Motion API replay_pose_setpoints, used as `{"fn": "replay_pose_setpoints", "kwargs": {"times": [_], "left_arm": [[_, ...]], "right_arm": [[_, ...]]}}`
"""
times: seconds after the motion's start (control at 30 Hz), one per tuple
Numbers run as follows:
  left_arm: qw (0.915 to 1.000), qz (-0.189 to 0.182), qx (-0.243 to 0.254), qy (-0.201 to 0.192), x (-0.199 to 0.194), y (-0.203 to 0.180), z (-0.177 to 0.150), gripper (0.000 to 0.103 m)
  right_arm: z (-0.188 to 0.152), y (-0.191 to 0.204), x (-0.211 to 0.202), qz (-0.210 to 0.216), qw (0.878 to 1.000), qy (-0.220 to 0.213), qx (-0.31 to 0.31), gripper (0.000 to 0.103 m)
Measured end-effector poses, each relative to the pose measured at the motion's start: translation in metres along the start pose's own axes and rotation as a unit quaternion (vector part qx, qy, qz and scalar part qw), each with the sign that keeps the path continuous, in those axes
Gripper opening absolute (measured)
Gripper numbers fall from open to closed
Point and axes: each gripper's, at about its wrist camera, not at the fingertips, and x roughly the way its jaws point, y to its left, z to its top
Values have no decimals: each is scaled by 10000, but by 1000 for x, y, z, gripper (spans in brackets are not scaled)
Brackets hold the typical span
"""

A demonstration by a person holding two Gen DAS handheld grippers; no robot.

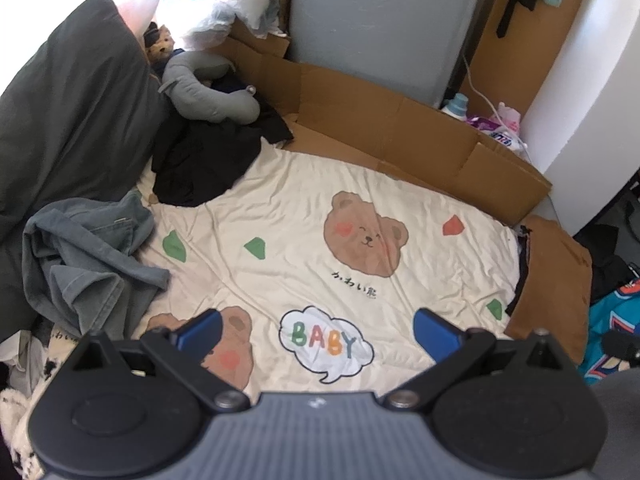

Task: Fold clothes

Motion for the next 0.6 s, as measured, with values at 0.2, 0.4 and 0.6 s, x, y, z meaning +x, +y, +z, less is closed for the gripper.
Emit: {"fn": "replay_pose_setpoints", "kwargs": {"times": [0.2,0.4,0.6], "left_arm": [[9999,-13,-115,42,4,17,1,103],[9998,74,-185,98,9,33,2,103],[9994,70,-319,84,14,48,3,103]], "right_arm": [[9,7,0,92,9998,-3,-170,103],[14,12,10,147,9996,6,-260,103],[18,16,23,210,9993,22,-304,103]]}}
